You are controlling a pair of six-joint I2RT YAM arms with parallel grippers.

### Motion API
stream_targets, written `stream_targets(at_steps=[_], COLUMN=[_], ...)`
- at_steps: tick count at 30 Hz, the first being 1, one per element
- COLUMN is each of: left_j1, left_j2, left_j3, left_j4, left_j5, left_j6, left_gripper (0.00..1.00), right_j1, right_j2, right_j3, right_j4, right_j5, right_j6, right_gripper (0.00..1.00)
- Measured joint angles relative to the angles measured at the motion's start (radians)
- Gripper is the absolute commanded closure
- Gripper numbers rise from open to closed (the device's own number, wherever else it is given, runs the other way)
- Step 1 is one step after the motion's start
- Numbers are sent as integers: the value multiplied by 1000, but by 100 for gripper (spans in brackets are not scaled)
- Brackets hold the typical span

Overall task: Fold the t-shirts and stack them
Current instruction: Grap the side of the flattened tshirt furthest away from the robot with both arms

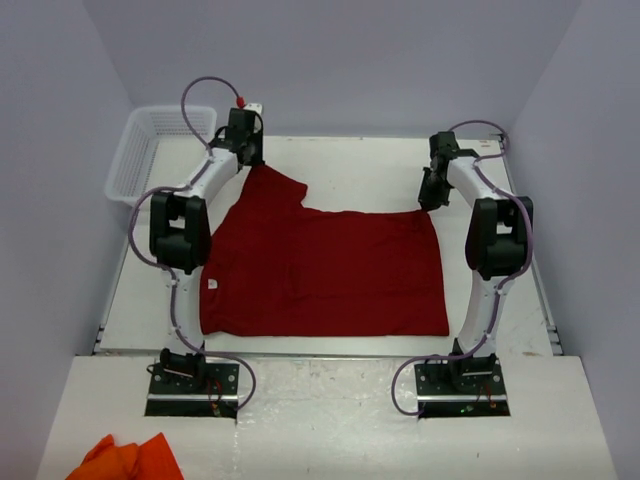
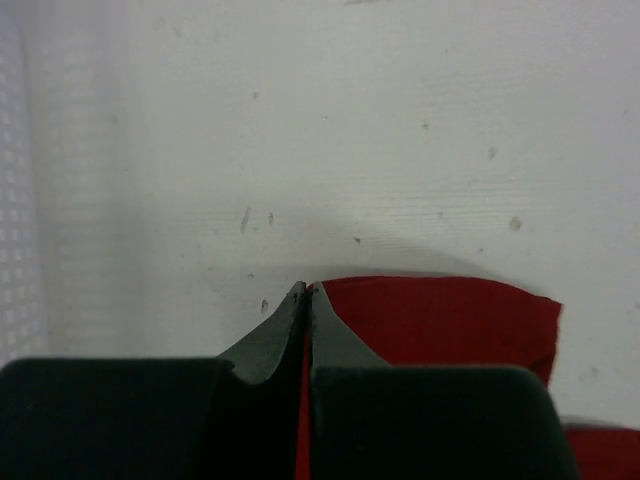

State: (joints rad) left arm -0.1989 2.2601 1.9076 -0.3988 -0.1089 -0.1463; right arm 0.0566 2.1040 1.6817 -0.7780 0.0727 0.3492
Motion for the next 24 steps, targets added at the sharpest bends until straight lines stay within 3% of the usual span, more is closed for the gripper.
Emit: stream_targets(at_steps=[9, 18, 24], left_j1=[-32, -107, -115], left_j2=[-294, -496, -584], left_j3=[-71, -378, -459], left_j4=[1, -9, -35], left_j5=[-27, -157, -238], left_j6=[-4, -69, -98], left_gripper=[100, 100, 100], right_j1=[-1, -1, -1], right_j2=[-84, -323, -344], right_j3=[-7, -208, -239], right_j4=[-8, -1, 1], right_j5=[12, 50, 92], right_j6=[2, 50, 60], right_gripper=[100, 100, 100])
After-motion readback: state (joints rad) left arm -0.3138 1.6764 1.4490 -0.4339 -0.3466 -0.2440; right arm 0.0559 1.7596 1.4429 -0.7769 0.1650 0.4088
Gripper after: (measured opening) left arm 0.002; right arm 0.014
